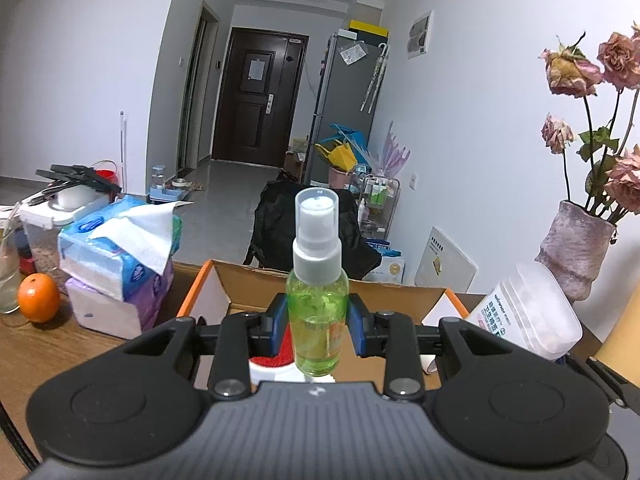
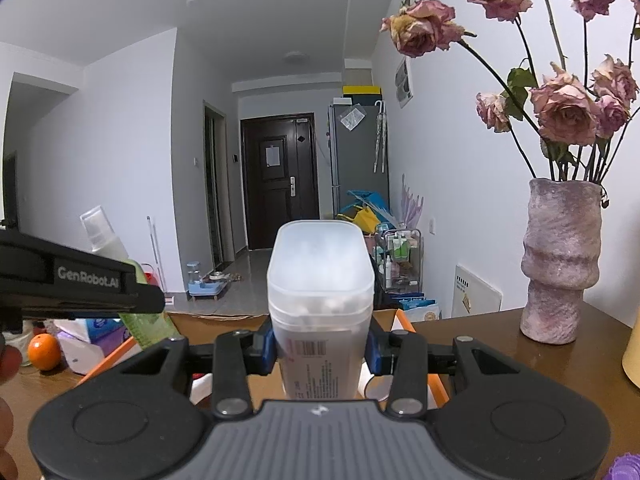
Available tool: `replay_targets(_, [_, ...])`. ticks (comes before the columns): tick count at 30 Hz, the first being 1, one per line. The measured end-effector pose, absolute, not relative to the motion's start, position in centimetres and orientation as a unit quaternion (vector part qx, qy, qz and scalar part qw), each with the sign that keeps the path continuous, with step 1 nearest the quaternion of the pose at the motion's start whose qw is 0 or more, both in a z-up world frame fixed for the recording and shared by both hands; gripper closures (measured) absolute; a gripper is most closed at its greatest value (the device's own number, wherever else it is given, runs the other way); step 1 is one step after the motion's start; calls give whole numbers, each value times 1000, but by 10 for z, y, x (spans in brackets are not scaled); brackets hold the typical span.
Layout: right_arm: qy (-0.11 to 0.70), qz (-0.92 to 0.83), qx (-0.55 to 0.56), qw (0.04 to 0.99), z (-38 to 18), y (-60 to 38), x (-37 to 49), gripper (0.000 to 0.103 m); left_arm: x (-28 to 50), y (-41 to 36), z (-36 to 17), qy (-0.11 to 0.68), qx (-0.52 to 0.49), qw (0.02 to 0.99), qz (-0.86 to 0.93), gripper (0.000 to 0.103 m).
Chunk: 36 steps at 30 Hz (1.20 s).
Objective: Organize rigid objects
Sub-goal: 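Lift and carry the green bottle and container with both tools over the box, then open both grippers to drop the green bottle and container into the box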
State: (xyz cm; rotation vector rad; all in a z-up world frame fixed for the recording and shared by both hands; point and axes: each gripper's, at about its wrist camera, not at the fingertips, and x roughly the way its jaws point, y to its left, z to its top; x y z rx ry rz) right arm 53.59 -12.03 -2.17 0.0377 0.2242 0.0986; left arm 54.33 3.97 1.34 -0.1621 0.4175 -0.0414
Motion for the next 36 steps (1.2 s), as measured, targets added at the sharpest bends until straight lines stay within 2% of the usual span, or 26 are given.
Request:
replay_targets(31, [192,42,-8,980,-40,-123,603,62,604,28,-17,248,-45,967,-36,70])
replay_targets(32, [201,37,-8,979,-41,-125,605,61,603,28,-17,246,-41,968,-34,66])
replay_targets(34, [222,36,-2,974,-44,-128,610,34,600,29,-15,241,-36,969,-29,45])
replay_targets(35, [222,32,-1,975,-45,-128,610,26,599,31,-15,237,-36,971,-23,26])
replay_targets(36, [219,24,-2,975,-45,-129,609,13,597,33,-14,231,-34,972,-12,14])
